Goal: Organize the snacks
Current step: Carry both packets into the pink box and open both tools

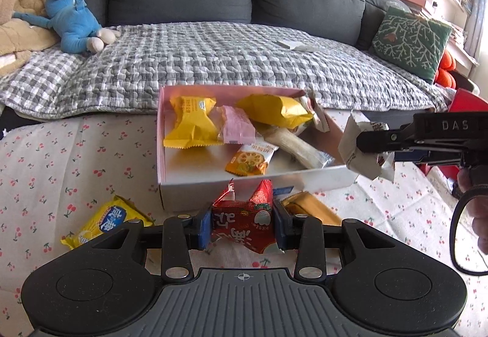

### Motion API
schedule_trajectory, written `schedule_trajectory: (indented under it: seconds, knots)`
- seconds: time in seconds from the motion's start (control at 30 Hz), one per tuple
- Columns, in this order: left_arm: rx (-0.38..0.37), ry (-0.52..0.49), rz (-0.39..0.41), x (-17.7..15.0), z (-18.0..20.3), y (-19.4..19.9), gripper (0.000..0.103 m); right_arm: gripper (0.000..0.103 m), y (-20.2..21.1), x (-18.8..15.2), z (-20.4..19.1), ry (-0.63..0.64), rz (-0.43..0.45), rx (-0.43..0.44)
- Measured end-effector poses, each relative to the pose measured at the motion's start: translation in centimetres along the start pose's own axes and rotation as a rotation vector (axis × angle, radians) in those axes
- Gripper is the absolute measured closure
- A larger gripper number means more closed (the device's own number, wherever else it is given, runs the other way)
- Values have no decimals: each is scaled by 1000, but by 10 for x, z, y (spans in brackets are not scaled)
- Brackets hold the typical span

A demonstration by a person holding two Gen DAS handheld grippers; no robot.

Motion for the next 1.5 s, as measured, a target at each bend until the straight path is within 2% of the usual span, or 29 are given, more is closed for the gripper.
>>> schedule_trajectory:
  seconds: [0.17,0.37,0.5,0.77,1.0,1.17,1.4,1.5]
  knots:
    - [8,13,47,29,-2,-2,67,48,-10,13,-6,-4,23,13]
    - [36,42,10,46,-12,-30,66,48,-27,16,-7,-13,13,12]
    - [72,48,-29,44,-18,-48,66,47,-32,14,-7,-29,-13,6]
    - [127,41,-54,41,-24,-66,66,47,-46,21,-13,26,-29,-30]
    - [148,28,-71,39,-27,-73,66,46,-60,21,-22,62,-57,-42]
    - [128,25,-74,40,-31,-74,65,45,-62,20,-27,76,-65,-30]
    - [128,2,-73,40,-28,-72,57,36,-60,25,-27,63,-69,-15]
    - [119,-1,-76,39,-27,-71,50,26,-56,27,-26,64,-60,-29]
Point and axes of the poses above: each gripper's, at about its wrist camera, not at the fingertips, and y roughly against the way its jaws point, z to its right, x to its top, the point moved 2 cm from there along -y, roughly the way its jaws point, and after that the axes turned 3 degrees about -x, right-handed, at the moved point
